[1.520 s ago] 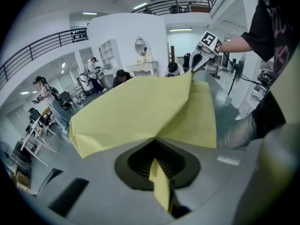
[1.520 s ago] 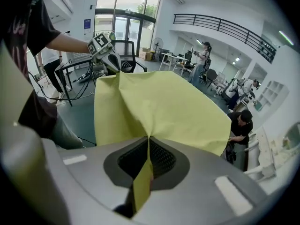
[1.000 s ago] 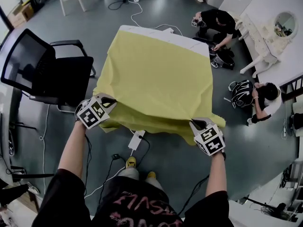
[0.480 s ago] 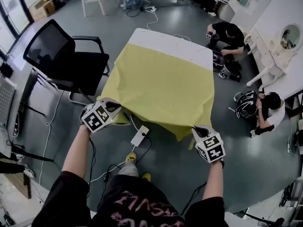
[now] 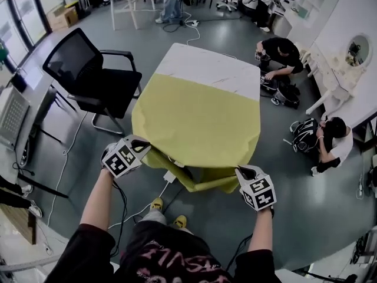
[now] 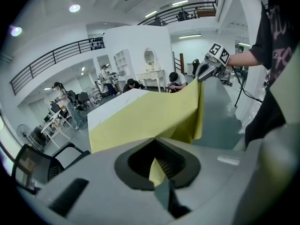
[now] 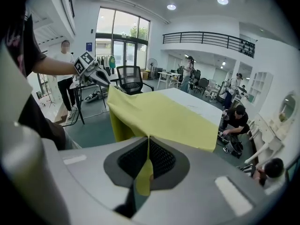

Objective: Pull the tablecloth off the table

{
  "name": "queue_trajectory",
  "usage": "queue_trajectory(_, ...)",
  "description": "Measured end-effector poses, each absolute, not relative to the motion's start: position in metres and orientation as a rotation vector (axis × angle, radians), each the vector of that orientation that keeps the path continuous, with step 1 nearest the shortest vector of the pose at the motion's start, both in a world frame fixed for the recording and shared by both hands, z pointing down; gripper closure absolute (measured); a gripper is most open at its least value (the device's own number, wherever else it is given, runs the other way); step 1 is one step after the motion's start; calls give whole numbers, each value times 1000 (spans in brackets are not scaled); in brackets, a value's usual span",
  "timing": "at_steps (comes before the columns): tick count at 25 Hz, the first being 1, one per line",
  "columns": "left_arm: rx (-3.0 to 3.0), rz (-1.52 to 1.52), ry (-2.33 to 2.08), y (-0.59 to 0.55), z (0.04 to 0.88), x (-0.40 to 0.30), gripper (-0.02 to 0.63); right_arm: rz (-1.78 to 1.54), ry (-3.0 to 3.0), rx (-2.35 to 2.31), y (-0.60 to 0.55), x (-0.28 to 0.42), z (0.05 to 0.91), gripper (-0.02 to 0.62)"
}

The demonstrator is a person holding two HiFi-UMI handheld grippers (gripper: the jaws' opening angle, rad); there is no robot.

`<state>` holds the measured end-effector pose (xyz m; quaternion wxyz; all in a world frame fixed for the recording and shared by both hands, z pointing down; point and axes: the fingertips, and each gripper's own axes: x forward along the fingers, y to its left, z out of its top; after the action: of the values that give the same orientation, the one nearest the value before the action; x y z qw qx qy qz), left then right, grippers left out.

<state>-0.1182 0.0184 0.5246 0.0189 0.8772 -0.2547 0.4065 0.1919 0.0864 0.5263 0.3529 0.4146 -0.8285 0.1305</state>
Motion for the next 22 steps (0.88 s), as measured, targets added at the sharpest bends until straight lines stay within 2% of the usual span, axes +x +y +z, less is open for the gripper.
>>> queue_trajectory(14,2688,961,-899,94,513,-148,598,432,-2190,1179,159,155,522,580)
queue_trajectory(22,2723,799,-873,127,497,-183,598,444,-2191,1267,197,108,504,580)
